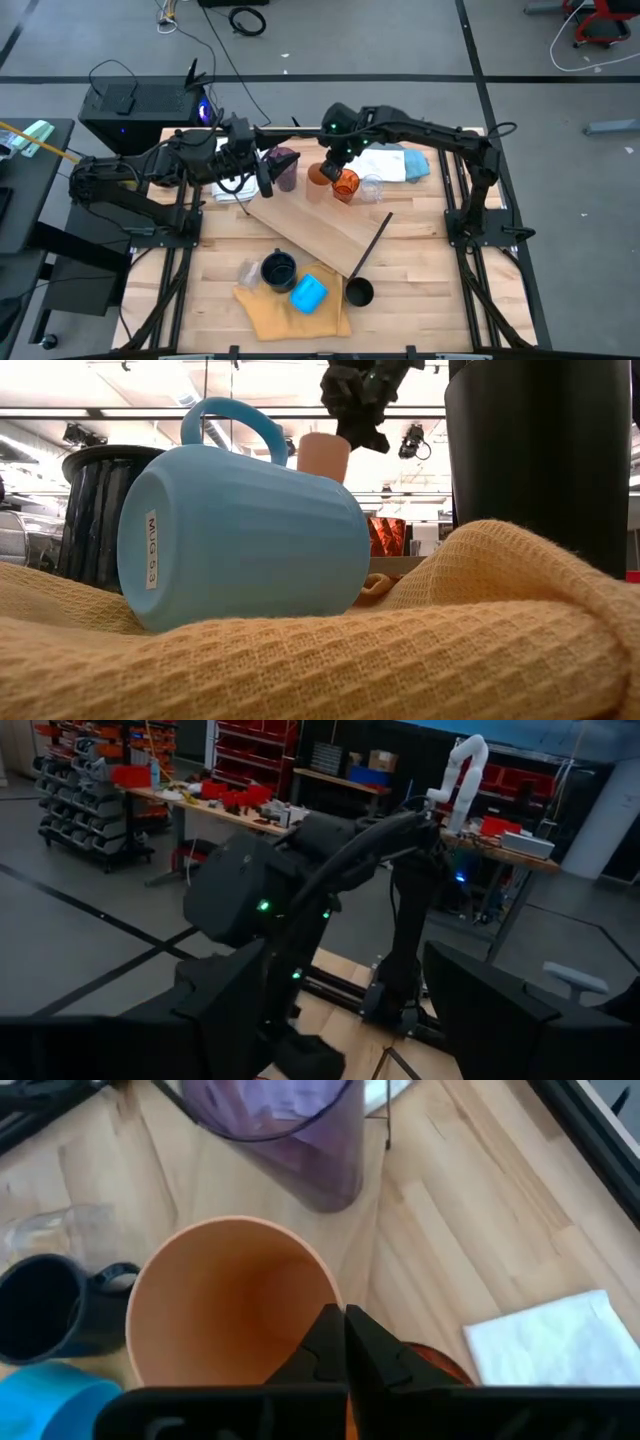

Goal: Stack small to large cups/mugs on shelf
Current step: Put the orange cup on the shelf

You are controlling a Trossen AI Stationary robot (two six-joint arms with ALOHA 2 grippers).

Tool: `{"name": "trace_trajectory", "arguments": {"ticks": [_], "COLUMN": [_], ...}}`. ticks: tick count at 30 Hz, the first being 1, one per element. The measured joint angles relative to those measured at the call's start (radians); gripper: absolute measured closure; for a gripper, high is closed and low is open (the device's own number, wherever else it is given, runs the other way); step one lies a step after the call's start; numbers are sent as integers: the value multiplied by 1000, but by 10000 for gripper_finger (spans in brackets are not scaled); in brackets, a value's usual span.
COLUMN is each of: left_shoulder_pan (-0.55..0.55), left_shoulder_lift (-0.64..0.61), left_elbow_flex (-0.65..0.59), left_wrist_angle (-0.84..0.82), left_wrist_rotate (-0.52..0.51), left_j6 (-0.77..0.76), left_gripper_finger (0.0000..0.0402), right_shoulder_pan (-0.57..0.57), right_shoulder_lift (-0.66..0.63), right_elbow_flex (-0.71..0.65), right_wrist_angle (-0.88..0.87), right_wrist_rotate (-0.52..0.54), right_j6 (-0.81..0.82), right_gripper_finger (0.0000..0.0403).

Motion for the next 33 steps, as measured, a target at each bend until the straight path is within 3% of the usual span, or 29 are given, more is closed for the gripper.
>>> {"name": "trace_trajectory", "arguments": {"ticks": [14, 33], "left_shoulder_pan": [0, 0], "left_shoulder_lift": [0, 0], "left_elbow_flex": [0, 0], "left_wrist_angle": [0, 0], "left_wrist_rotate": [0, 0], "left_j6": [-7, -5], "left_gripper_finger": [127, 127], "right_shoulder_pan": [1, 1], "right_shoulder_lift": [0, 0], "right_elbow_flex": [-134, -148], "right_wrist_angle": [121, 150], "right_wrist_rotate": [-1, -2], "right_j6": [37, 19], "right_gripper_finger": [403, 387]}}
